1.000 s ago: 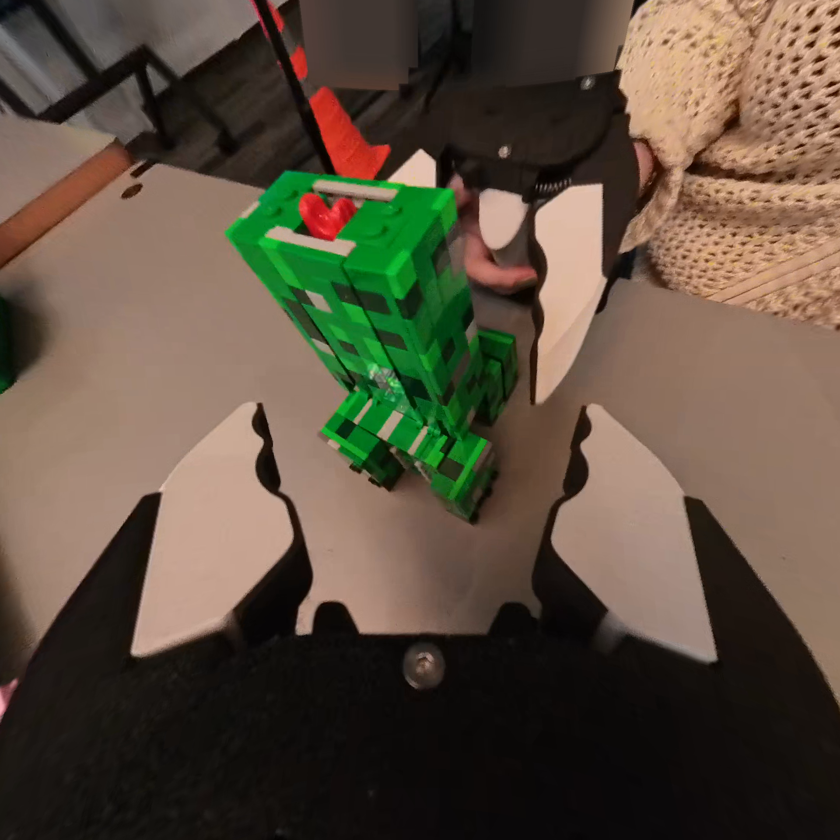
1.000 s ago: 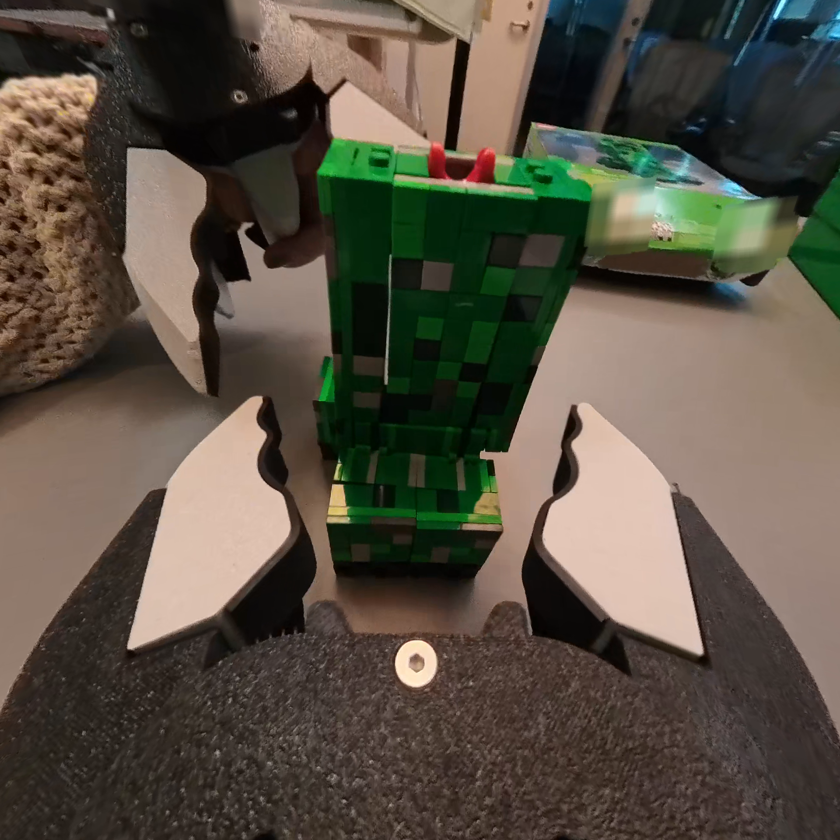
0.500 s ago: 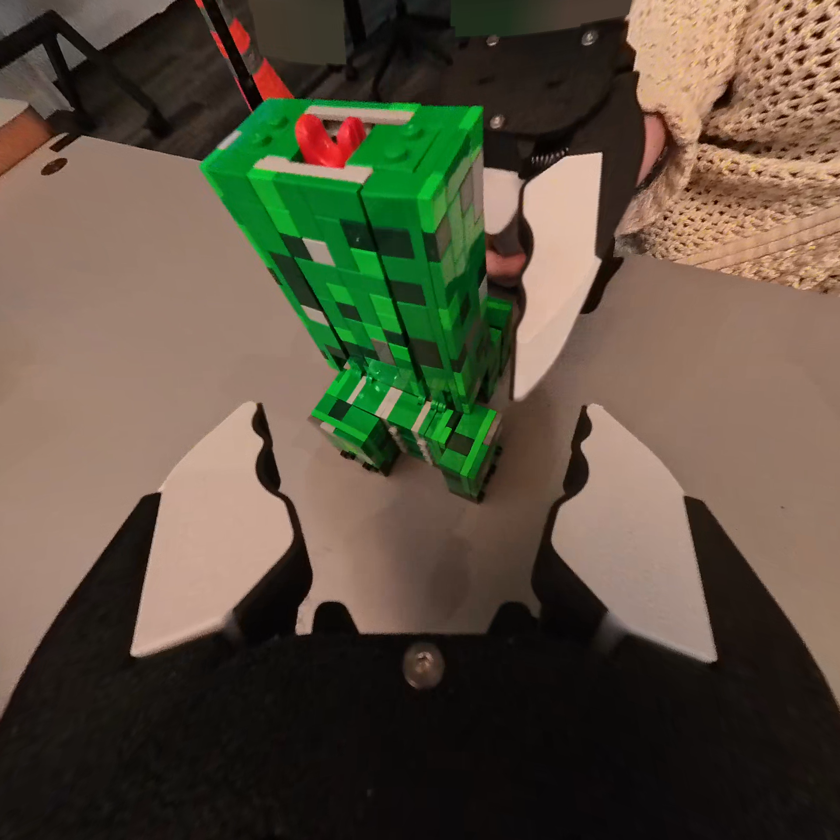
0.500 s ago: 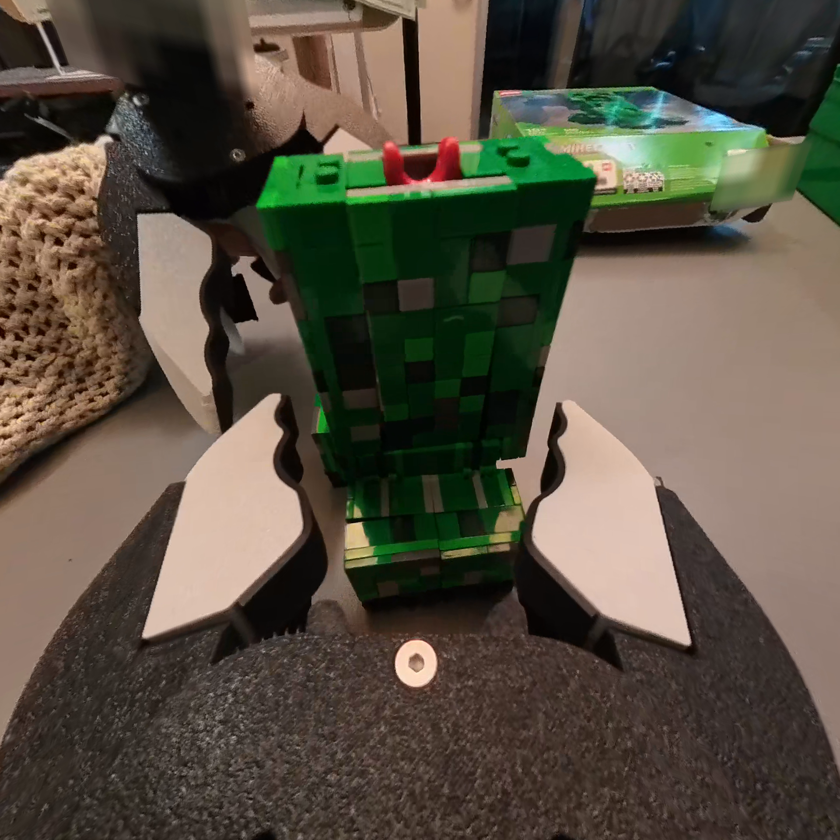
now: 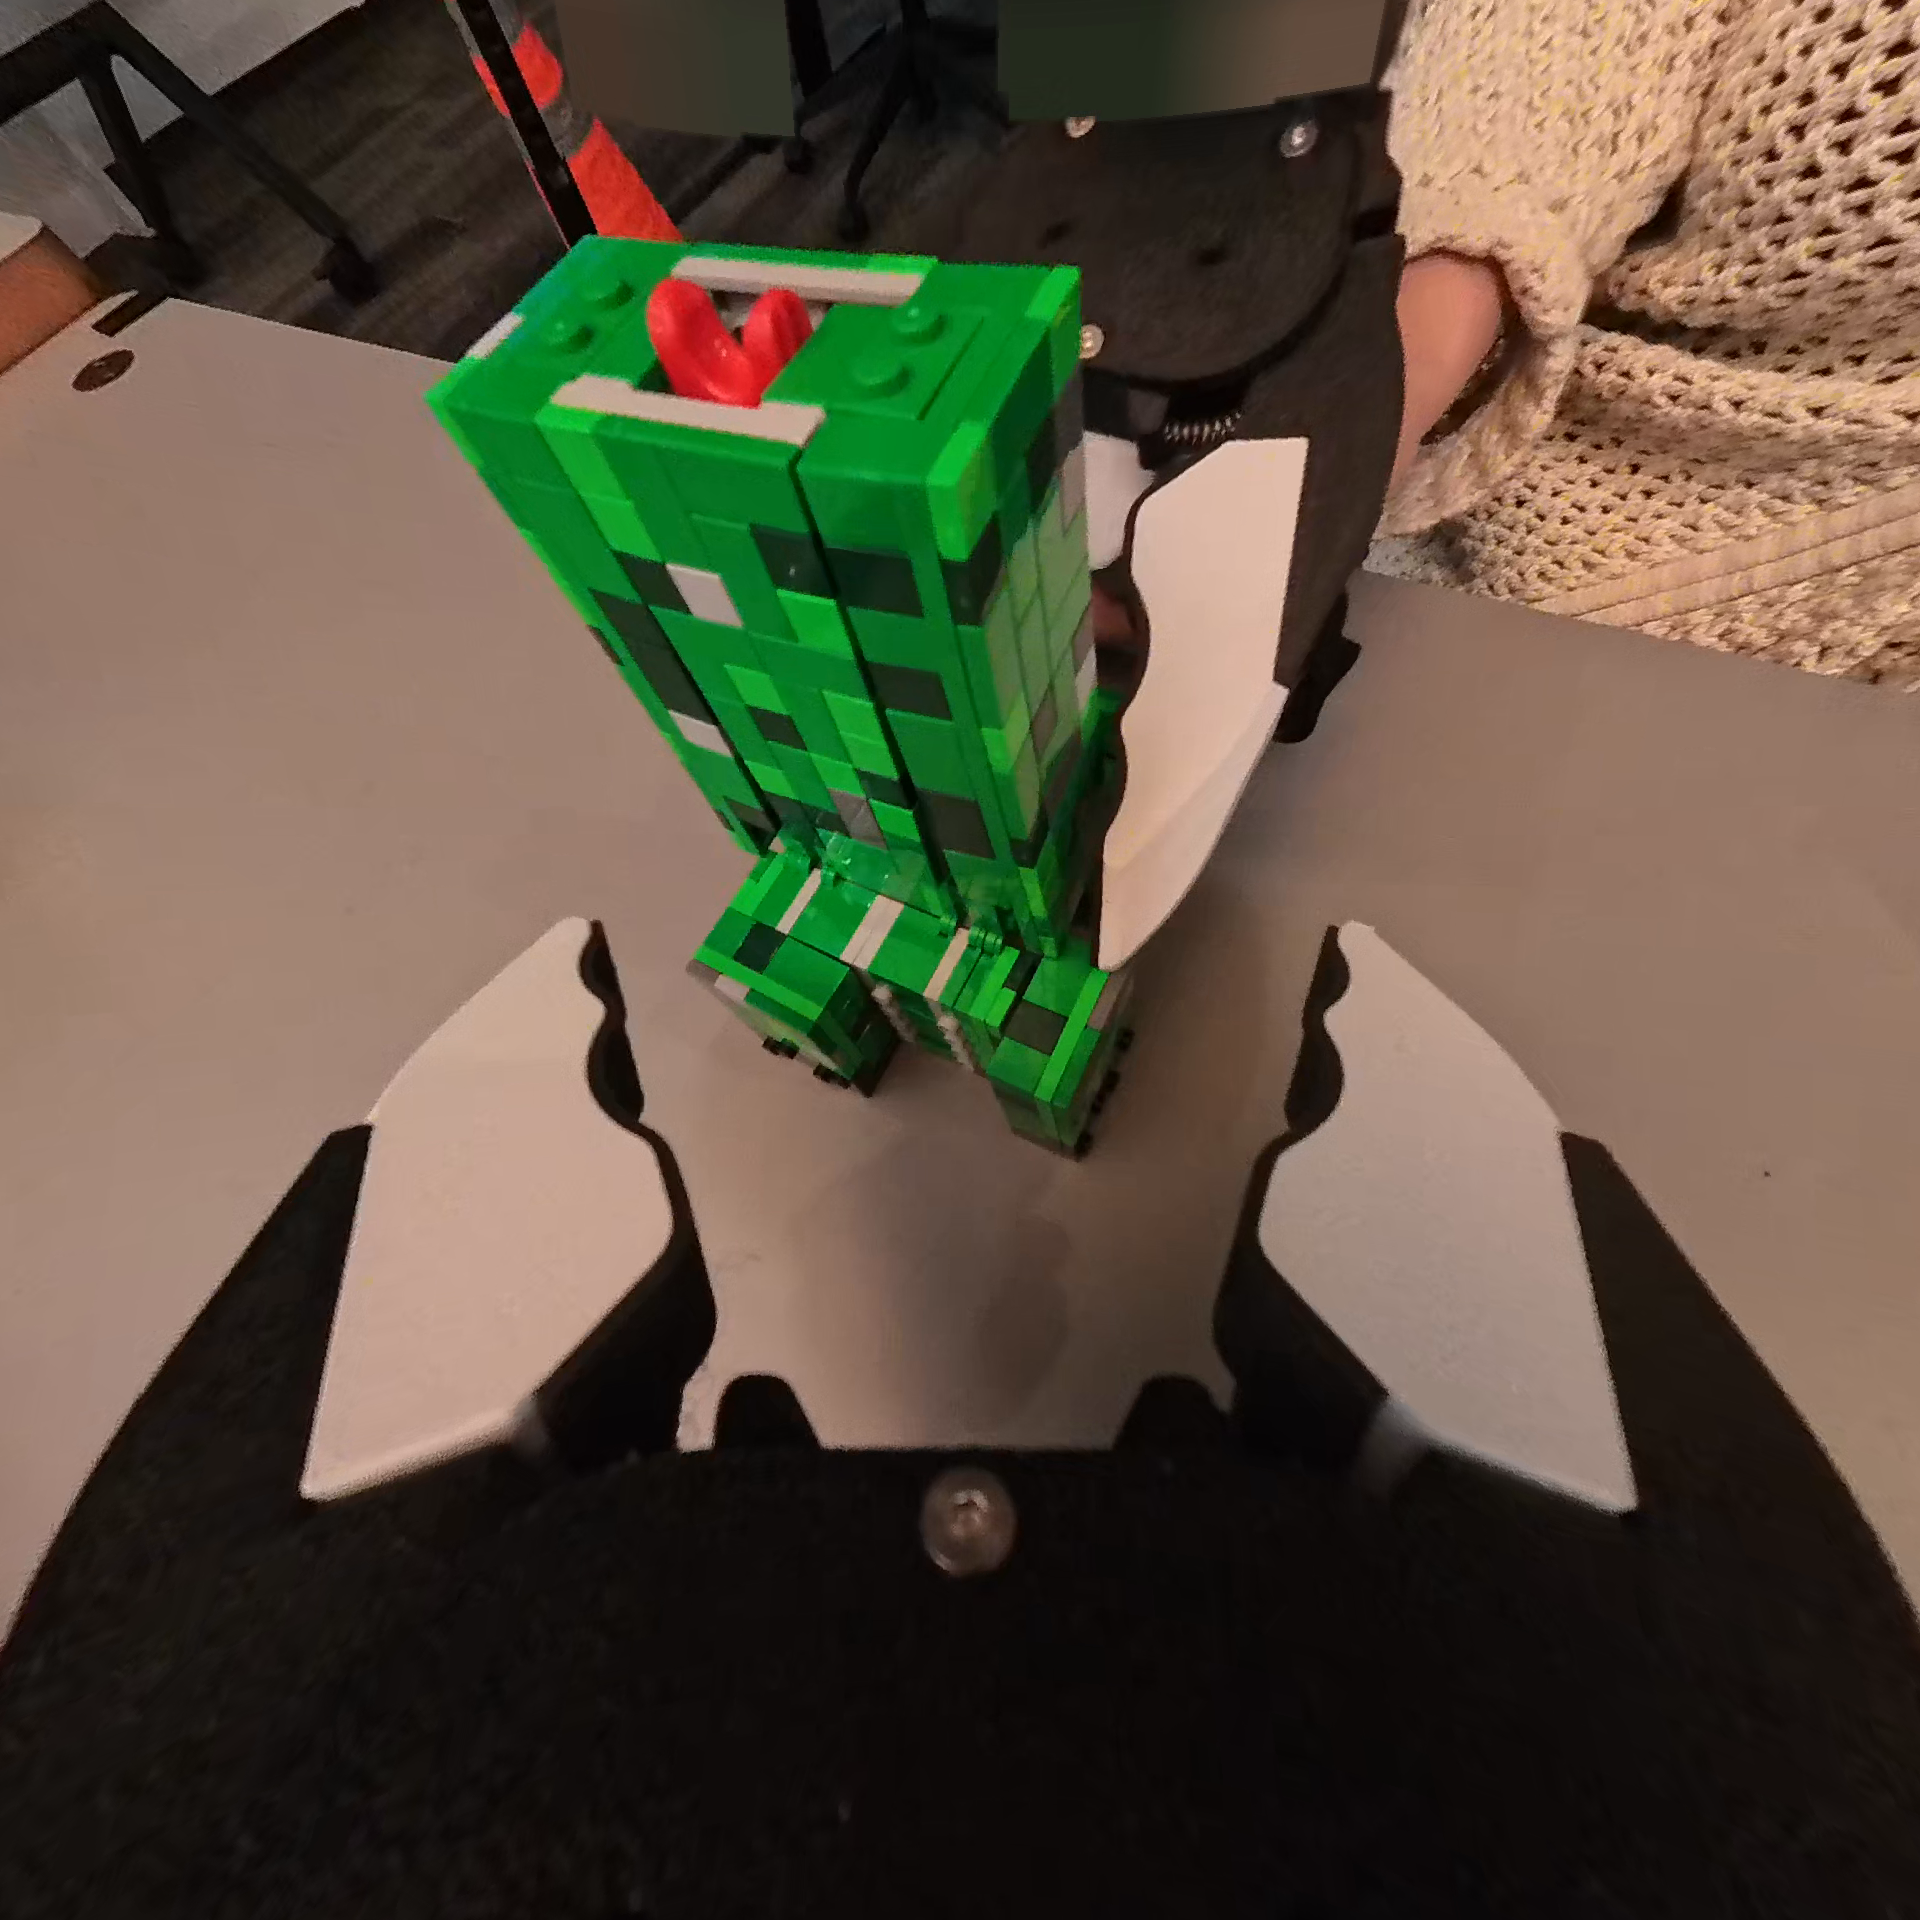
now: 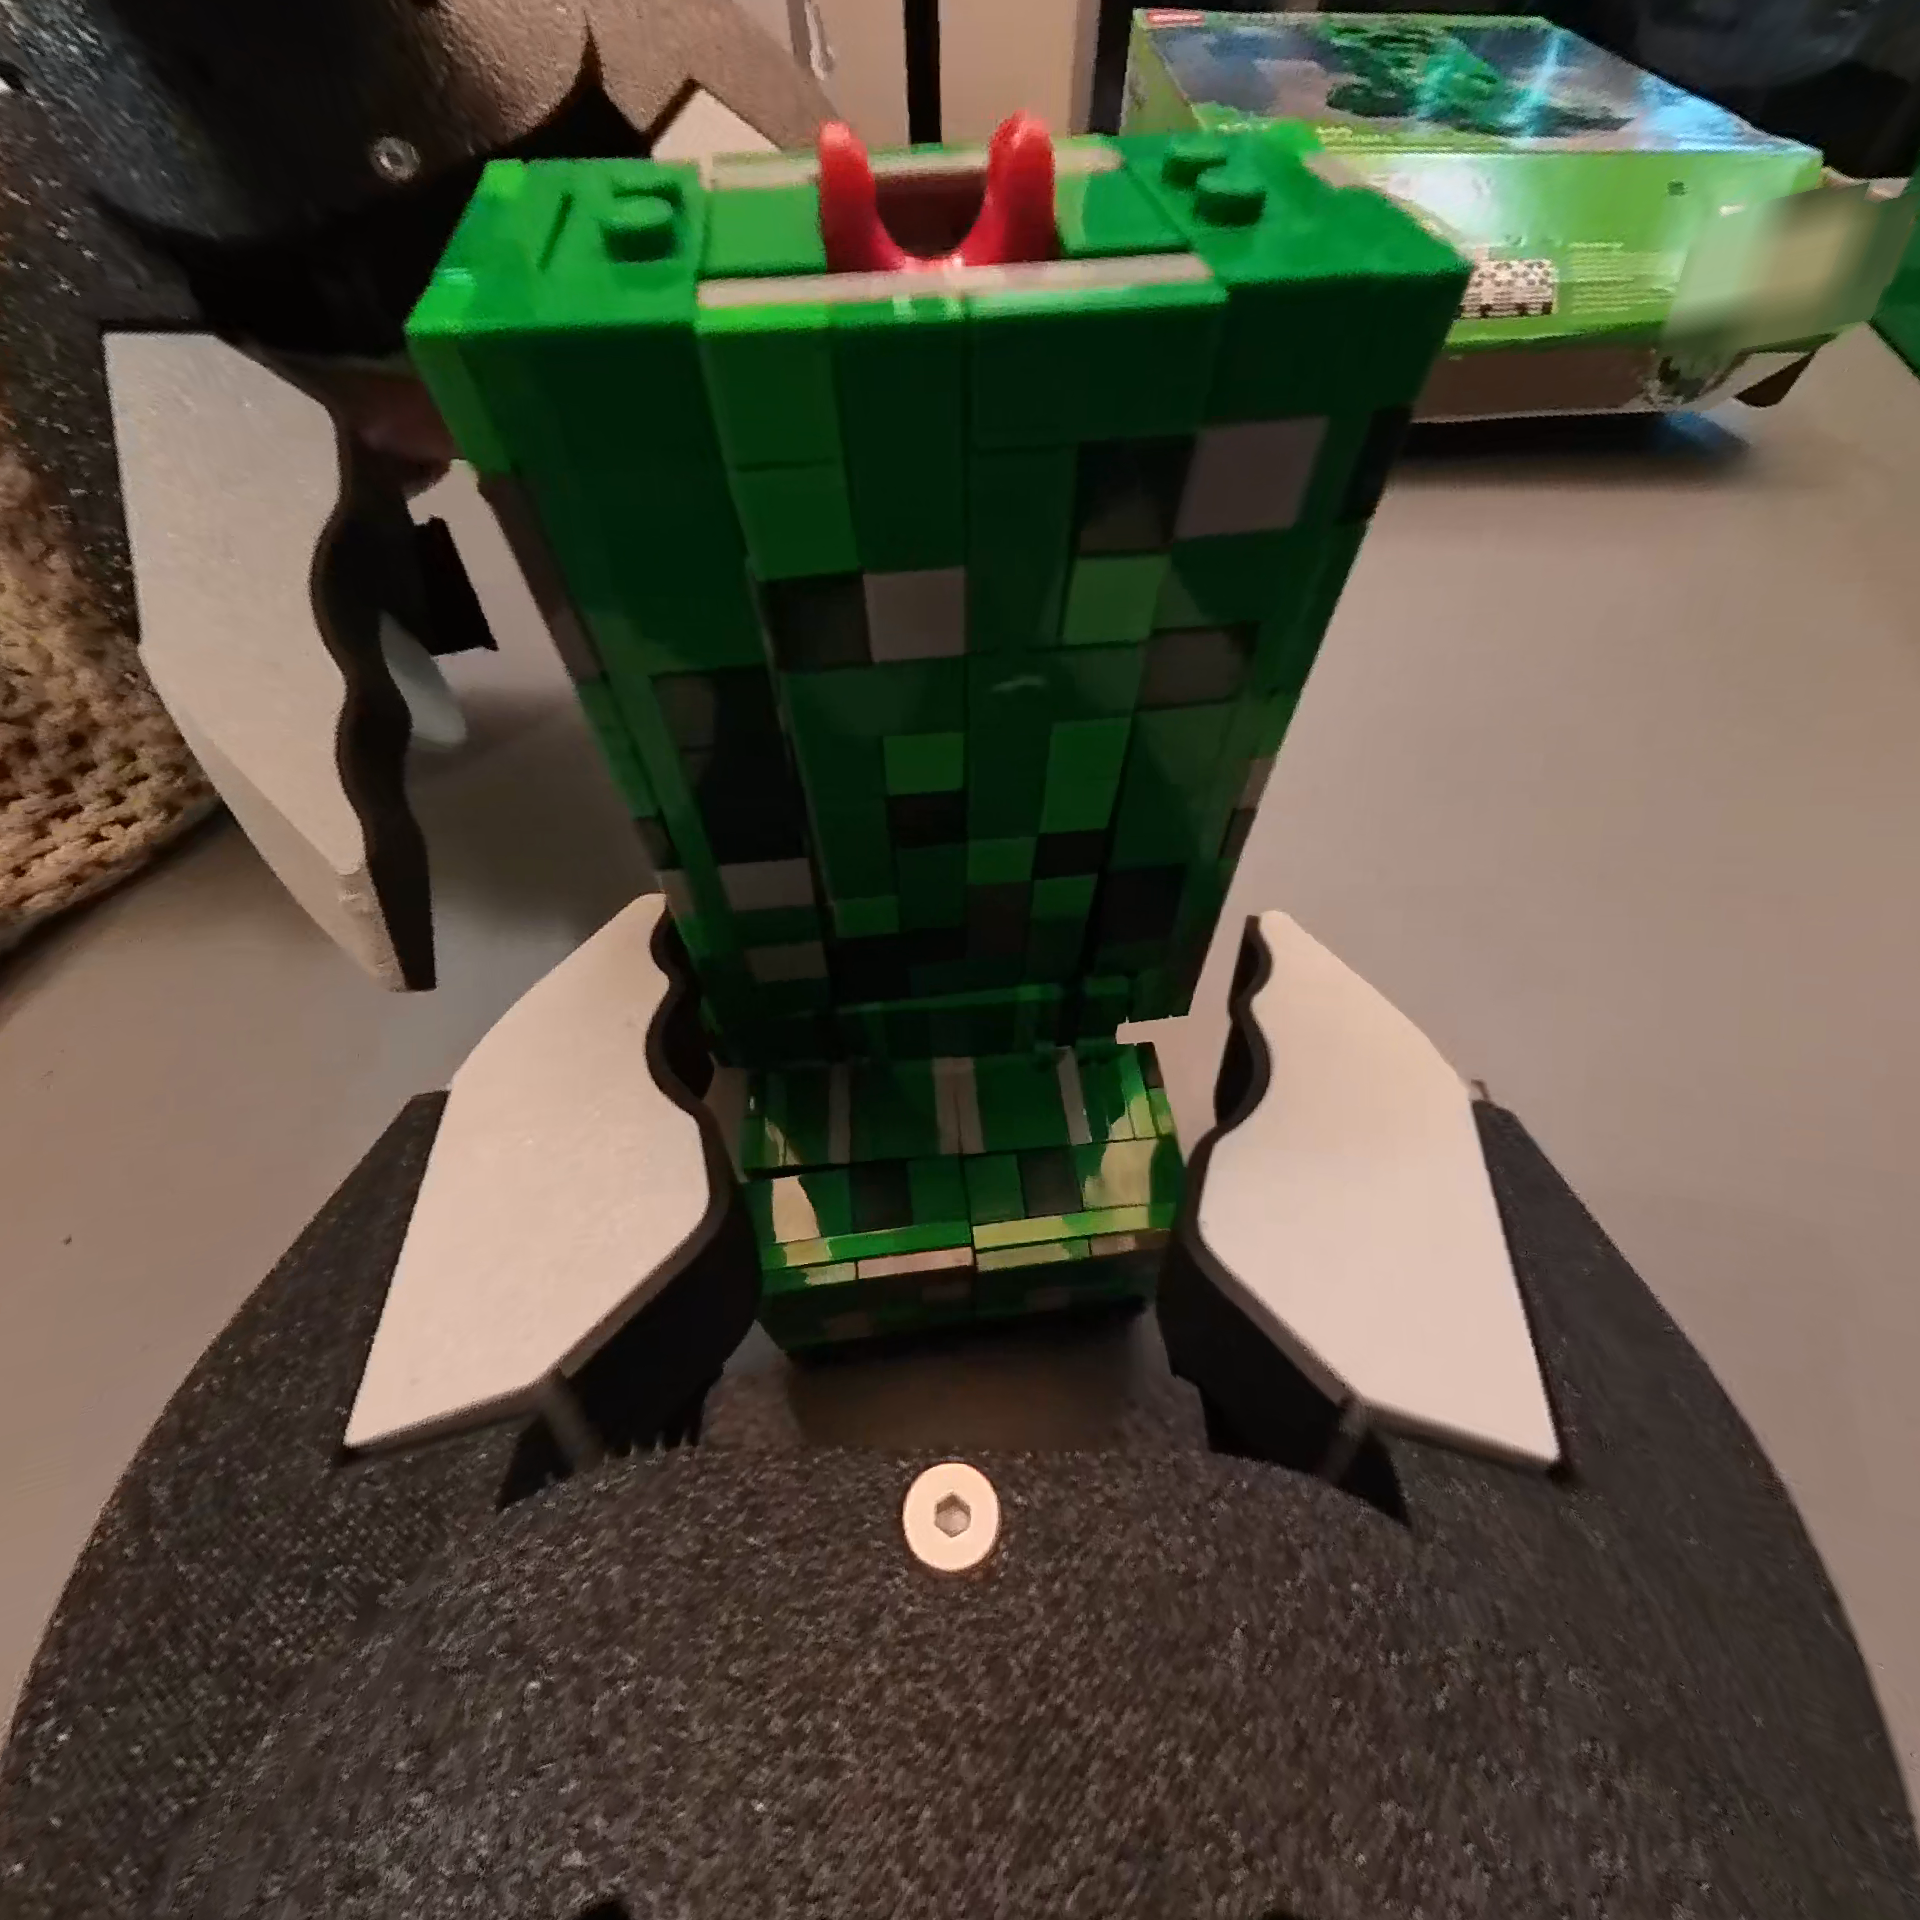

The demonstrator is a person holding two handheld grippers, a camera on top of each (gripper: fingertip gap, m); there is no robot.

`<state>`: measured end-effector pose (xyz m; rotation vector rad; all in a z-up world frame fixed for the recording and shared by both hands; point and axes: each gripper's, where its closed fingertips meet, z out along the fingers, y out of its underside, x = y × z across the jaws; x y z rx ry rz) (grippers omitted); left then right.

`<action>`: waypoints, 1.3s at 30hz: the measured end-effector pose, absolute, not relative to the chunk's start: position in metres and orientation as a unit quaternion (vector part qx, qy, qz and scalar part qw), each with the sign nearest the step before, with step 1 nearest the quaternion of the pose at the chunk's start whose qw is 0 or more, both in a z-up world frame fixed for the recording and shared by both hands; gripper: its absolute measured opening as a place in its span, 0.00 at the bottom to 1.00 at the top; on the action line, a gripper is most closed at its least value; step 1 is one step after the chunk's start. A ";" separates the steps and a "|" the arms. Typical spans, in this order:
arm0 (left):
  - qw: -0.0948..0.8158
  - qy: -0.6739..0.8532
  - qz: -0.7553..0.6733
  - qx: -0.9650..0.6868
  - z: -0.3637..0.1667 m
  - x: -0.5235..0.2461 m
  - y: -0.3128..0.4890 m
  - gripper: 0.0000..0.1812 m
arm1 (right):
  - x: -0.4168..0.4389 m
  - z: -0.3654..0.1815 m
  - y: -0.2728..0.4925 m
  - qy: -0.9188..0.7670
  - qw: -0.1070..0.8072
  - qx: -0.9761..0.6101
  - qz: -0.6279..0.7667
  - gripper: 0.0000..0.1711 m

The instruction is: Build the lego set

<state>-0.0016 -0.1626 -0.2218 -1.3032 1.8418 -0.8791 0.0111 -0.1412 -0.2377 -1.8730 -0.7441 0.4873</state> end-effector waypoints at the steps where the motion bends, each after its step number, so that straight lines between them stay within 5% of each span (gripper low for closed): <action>1: 0.352 0.712 -0.340 -0.504 -0.222 -0.002 -0.163 0.67 | 0.010 -0.238 -0.142 -0.311 0.506 -0.777 0.208 0.55; 17: 0.357 0.717 -0.341 -0.492 -0.223 0.003 -0.166 0.62 | 0.010 -0.239 -0.145 -0.332 0.492 -0.772 0.226 0.51; 39: 0.461 0.551 -0.284 -0.635 -0.233 0.021 -0.153 0.56 | 0.017 -0.239 -0.166 -0.636 0.329 -0.553 0.426 0.50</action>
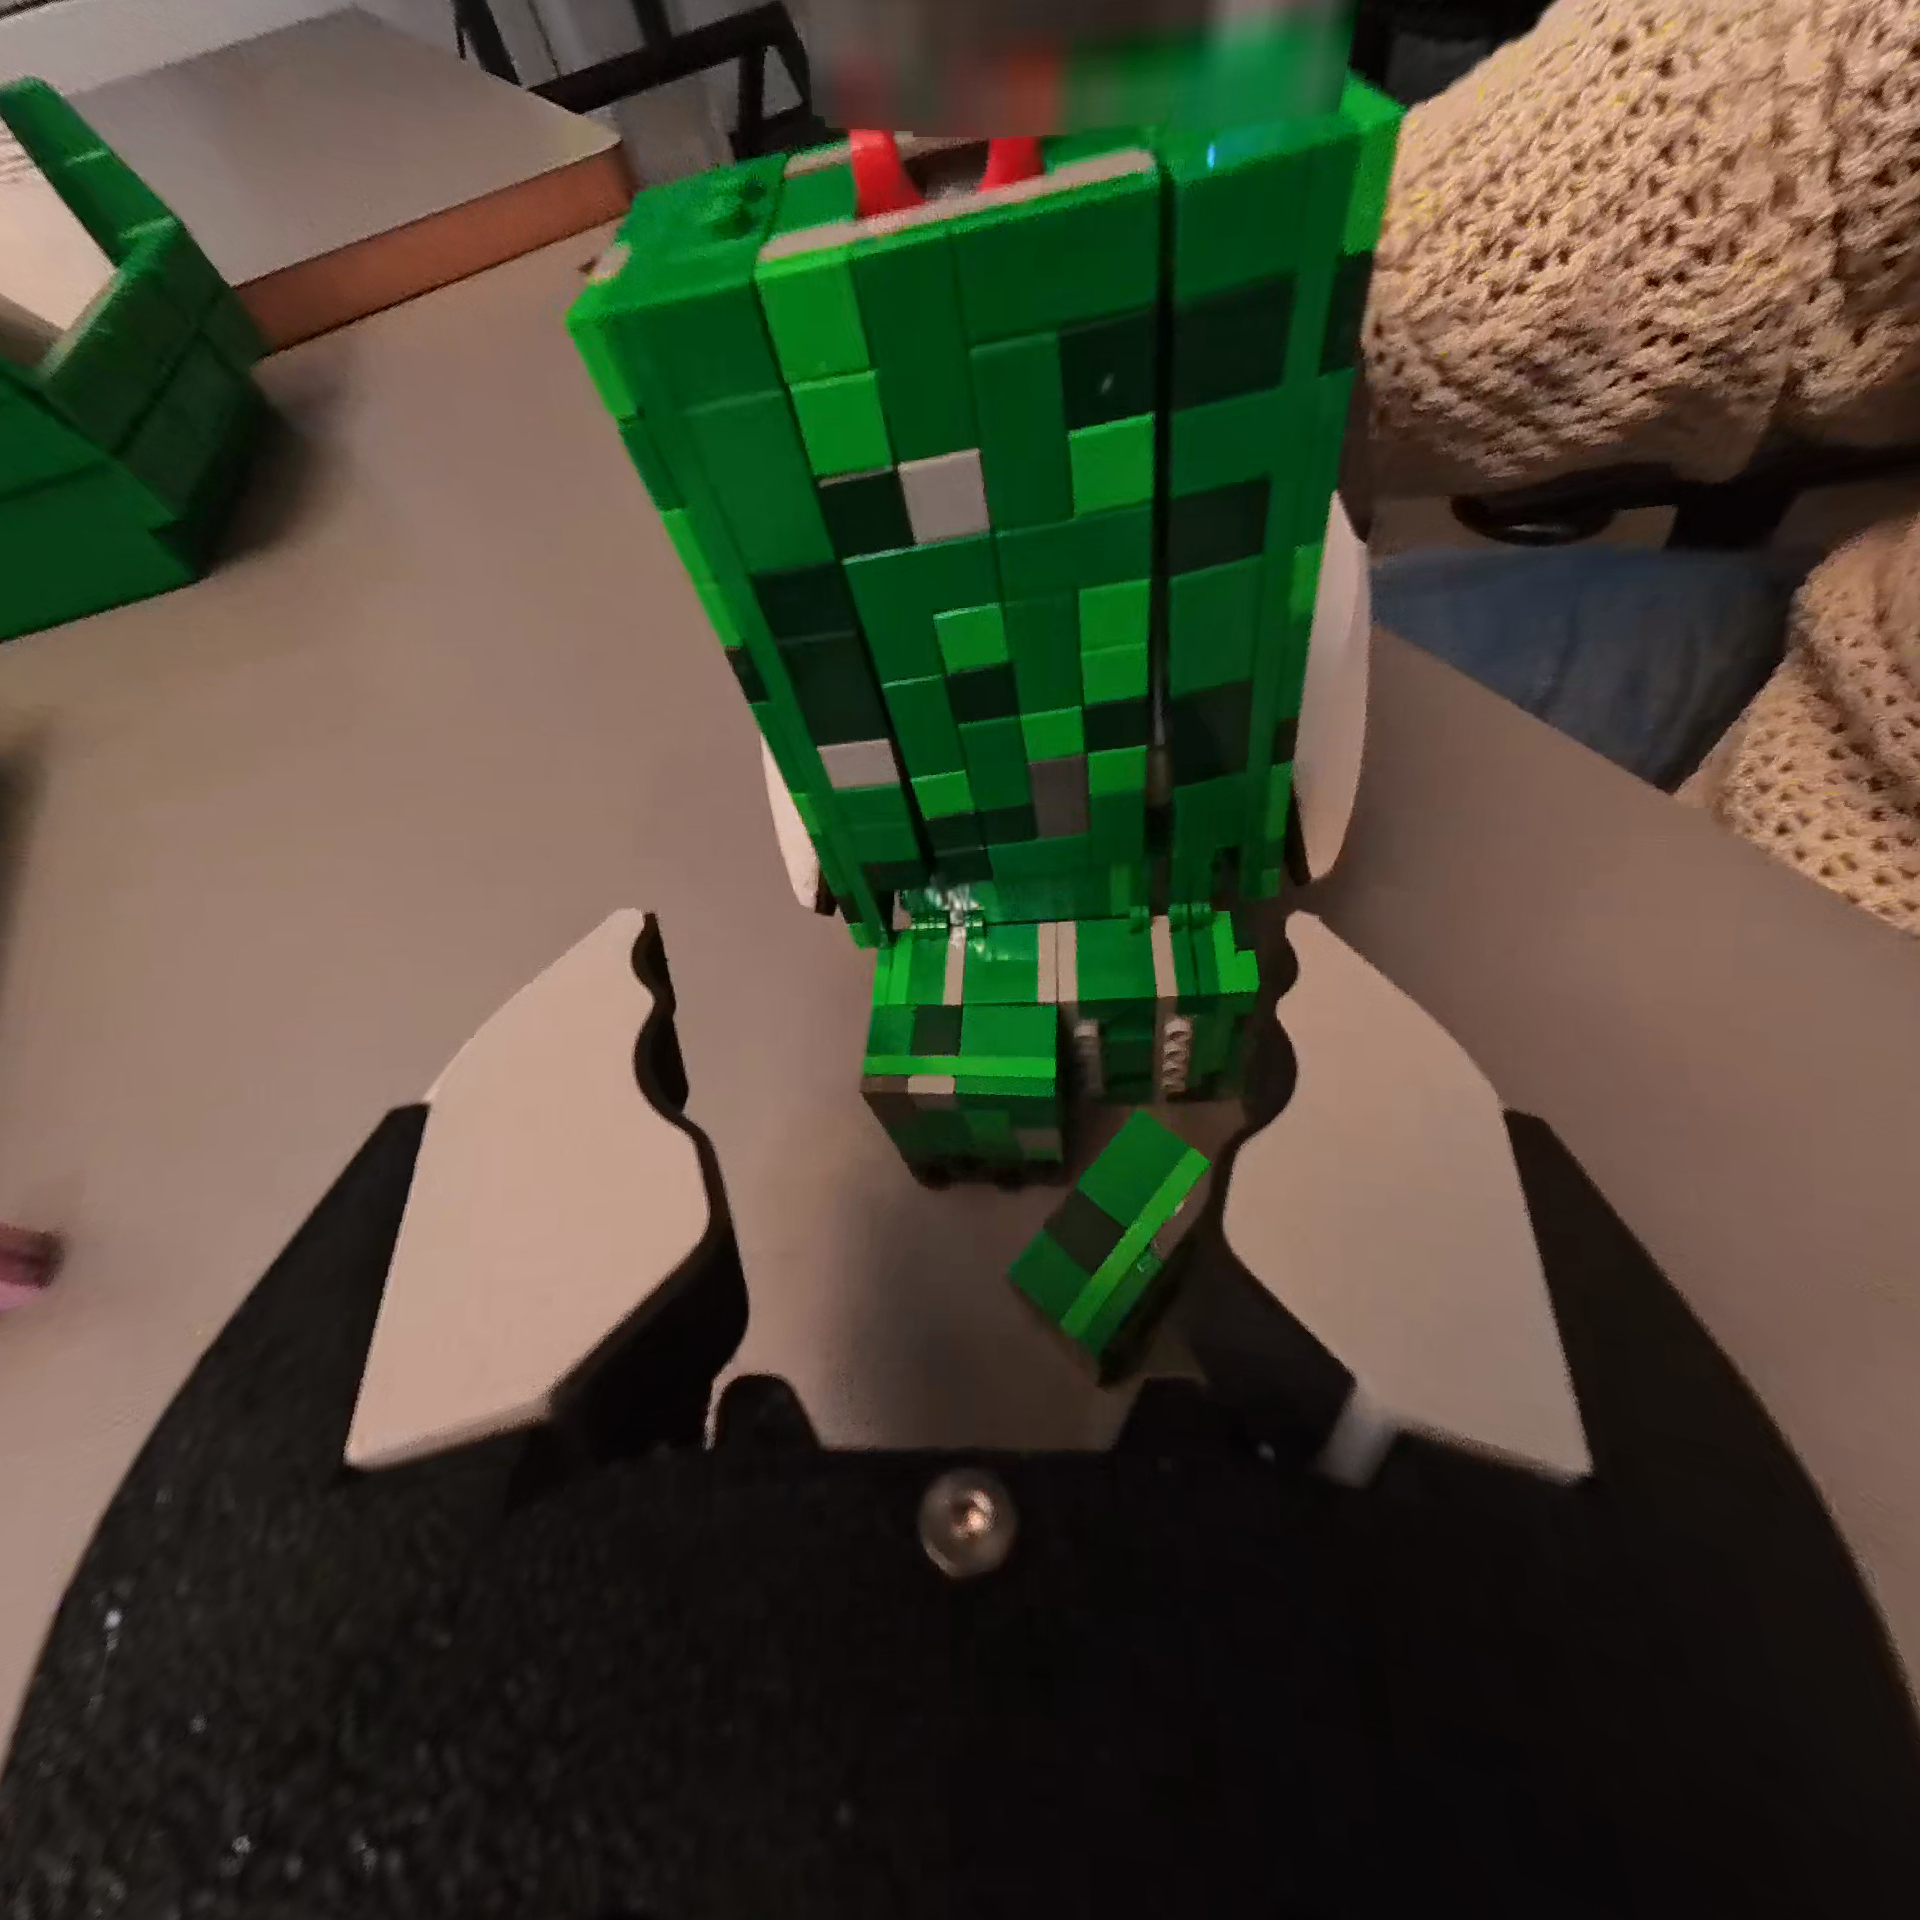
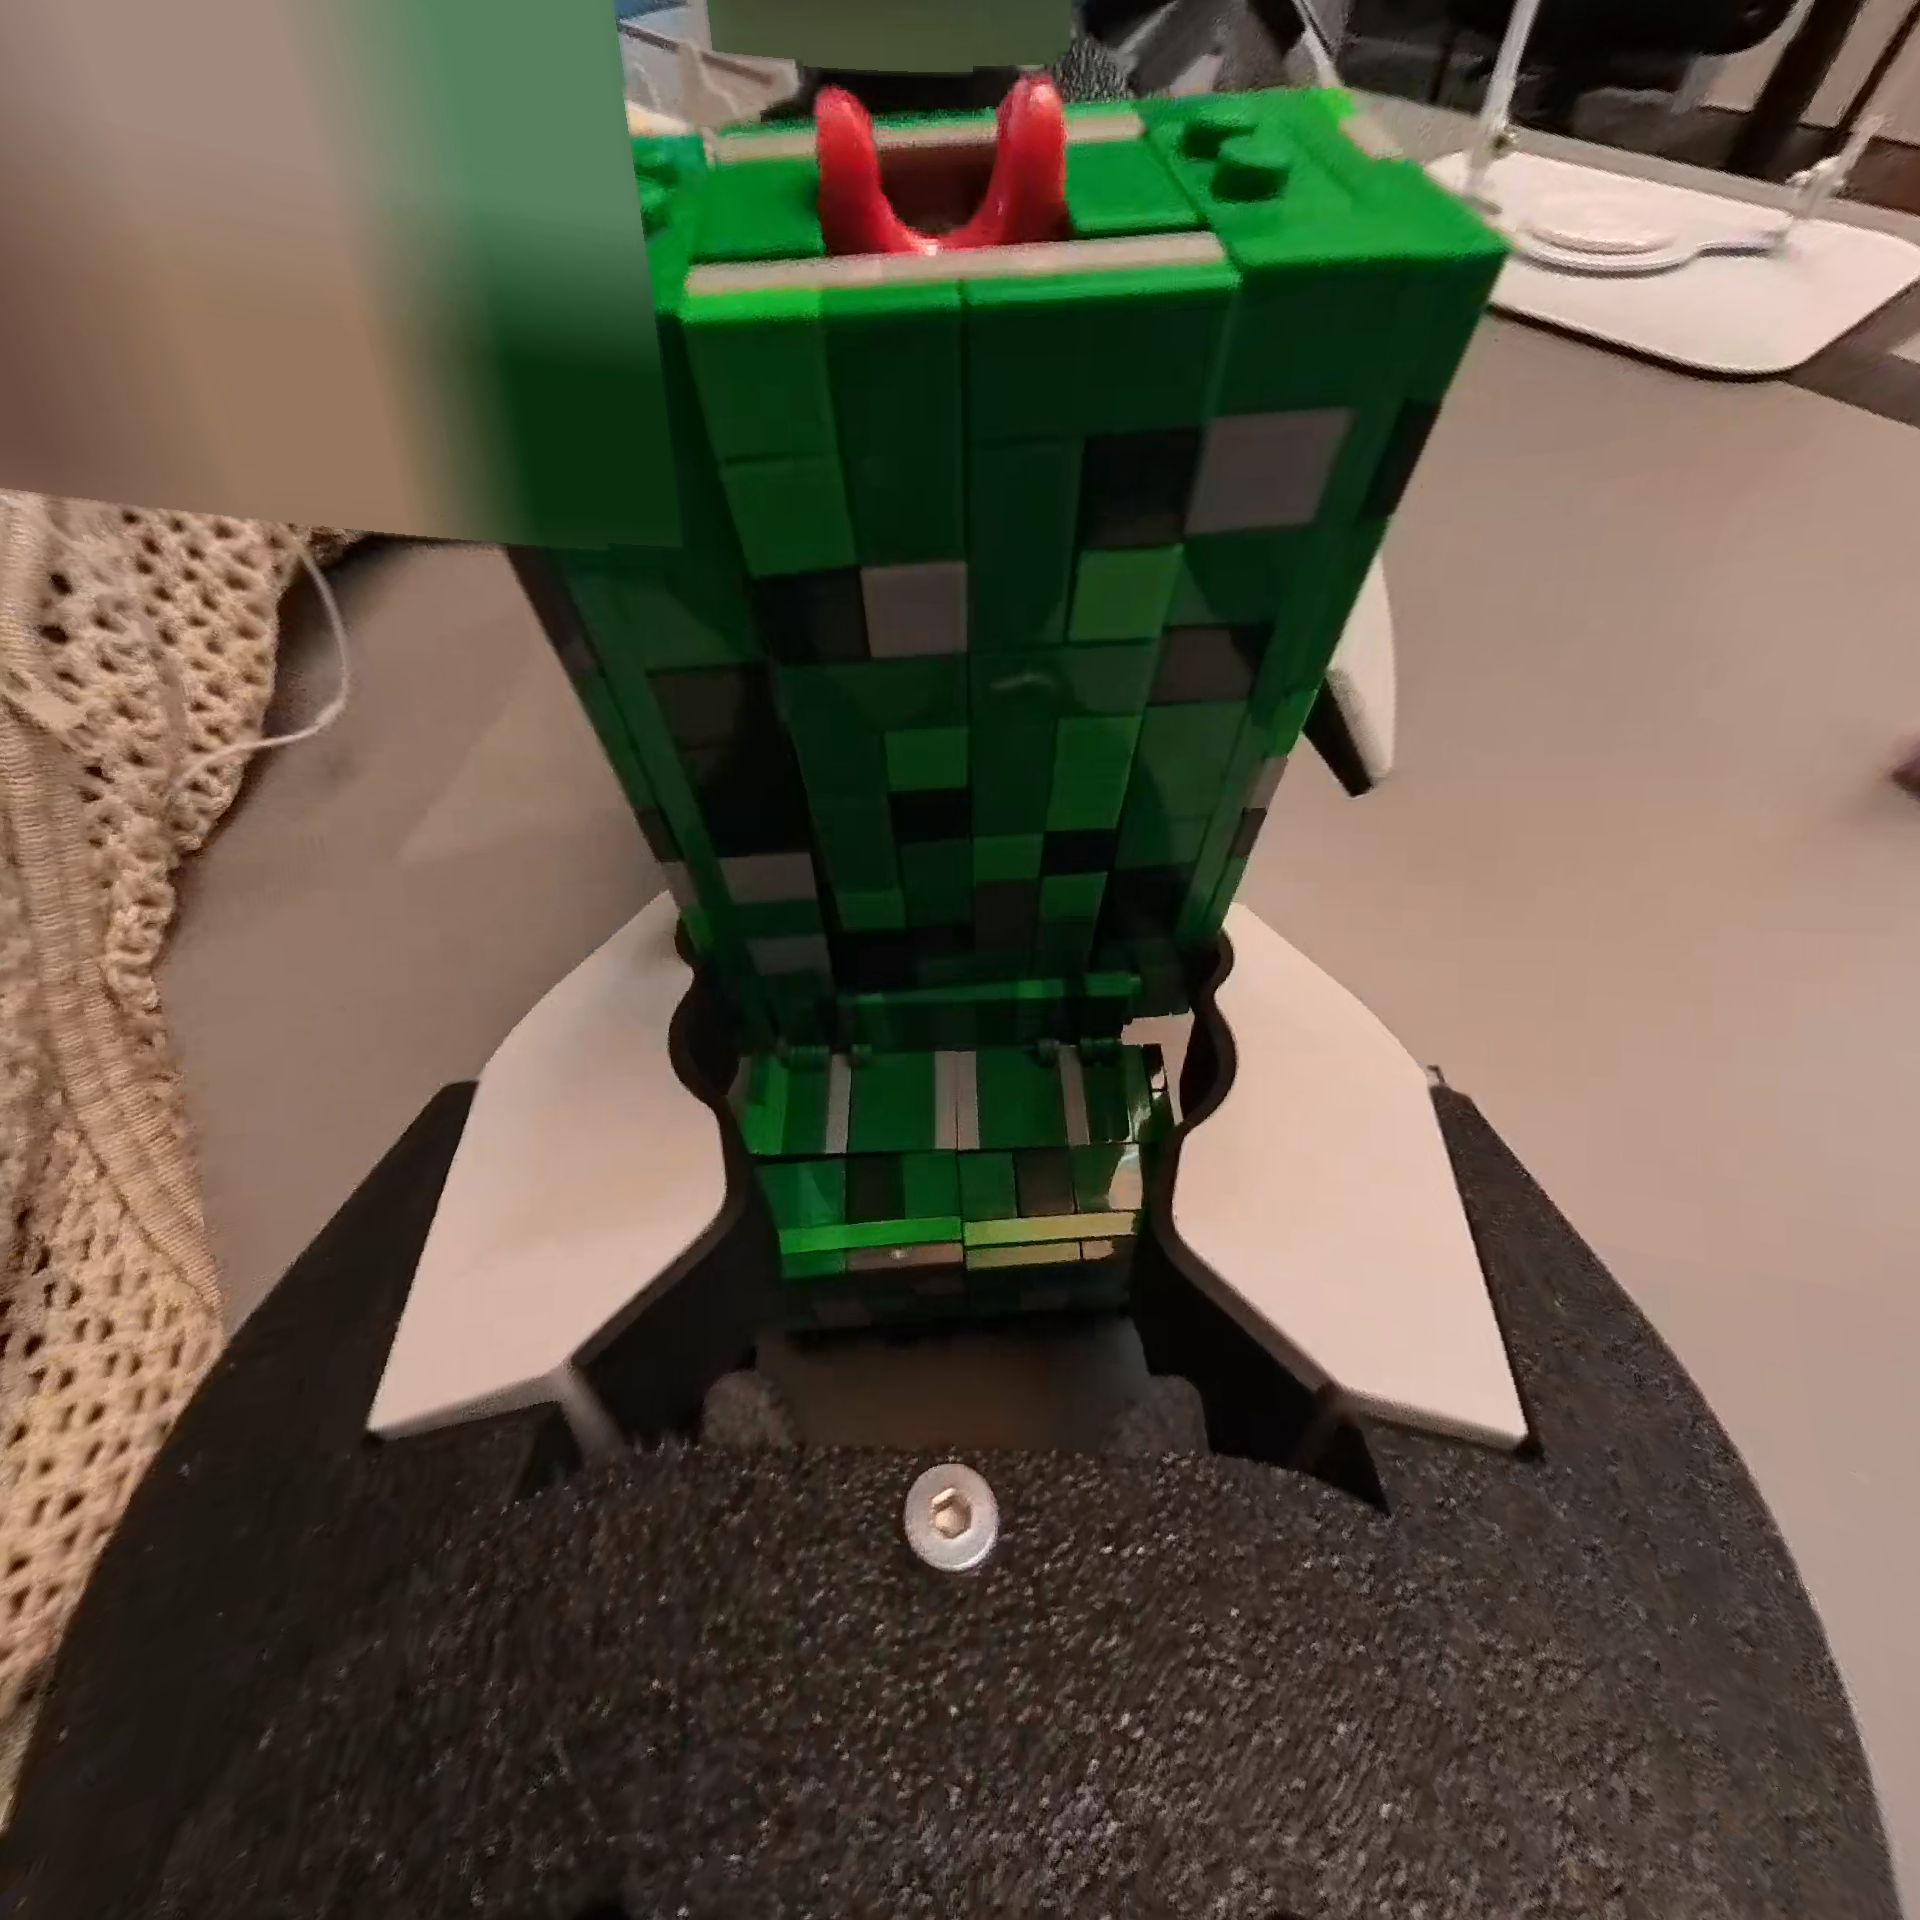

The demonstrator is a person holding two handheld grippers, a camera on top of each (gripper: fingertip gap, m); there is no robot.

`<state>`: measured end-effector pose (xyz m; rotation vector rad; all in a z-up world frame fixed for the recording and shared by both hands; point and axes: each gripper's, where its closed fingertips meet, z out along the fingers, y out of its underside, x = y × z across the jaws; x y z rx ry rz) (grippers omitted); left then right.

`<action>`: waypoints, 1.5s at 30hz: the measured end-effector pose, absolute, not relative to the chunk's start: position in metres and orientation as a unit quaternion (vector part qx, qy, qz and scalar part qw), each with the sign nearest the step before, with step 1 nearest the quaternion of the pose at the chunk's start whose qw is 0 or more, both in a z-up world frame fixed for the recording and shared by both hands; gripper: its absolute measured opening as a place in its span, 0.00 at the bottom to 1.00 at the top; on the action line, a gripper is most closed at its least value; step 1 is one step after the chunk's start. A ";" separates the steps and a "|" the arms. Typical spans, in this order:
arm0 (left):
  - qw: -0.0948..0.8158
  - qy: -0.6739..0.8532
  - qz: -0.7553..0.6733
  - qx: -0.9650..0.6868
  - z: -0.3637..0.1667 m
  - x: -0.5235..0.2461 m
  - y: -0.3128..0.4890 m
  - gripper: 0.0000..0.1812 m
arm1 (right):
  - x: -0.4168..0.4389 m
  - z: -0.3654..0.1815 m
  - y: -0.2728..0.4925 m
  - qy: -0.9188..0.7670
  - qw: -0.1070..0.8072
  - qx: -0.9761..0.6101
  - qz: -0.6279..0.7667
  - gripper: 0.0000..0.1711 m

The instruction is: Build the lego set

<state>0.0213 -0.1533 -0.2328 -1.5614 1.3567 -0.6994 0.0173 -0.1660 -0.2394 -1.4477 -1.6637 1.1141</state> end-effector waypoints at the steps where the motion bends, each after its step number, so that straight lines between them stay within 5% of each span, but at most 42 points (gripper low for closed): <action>1: 0.462 0.552 -0.280 -0.635 -0.233 0.022 -0.153 0.56 | 0.018 -0.239 -0.166 -0.638 0.328 -0.550 0.428 0.50; 8: 0.413 0.573 -0.218 -0.674 -0.262 0.019 -0.153 0.61 | 0.019 -0.239 -0.165 -0.644 0.326 -0.541 0.431 0.50; 11: 0.403 0.599 -0.204 -0.661 -0.272 0.024 -0.159 0.49 | 0.020 -0.239 -0.162 -0.637 0.334 -0.550 0.425 0.50; 24: 0.398 0.602 -0.219 -0.656 -0.270 0.025 -0.164 0.47 | 0.025 -0.240 -0.160 -0.618 0.347 -0.575 0.409 0.49; 29: 0.436 0.579 -0.254 -0.641 -0.251 0.030 -0.165 0.60 | 0.025 -0.240 -0.160 -0.620 0.347 -0.572 0.410 0.49; 33: 0.477 0.576 -0.259 -0.611 -0.233 0.035 -0.167 0.50 | 0.026 -0.240 -0.160 -0.621 0.349 -0.571 0.407 0.49; 45: 0.463 0.567 -0.280 -0.621 -0.232 0.039 -0.167 0.47 | 0.028 -0.240 -0.158 -0.621 0.350 -0.571 0.408 0.48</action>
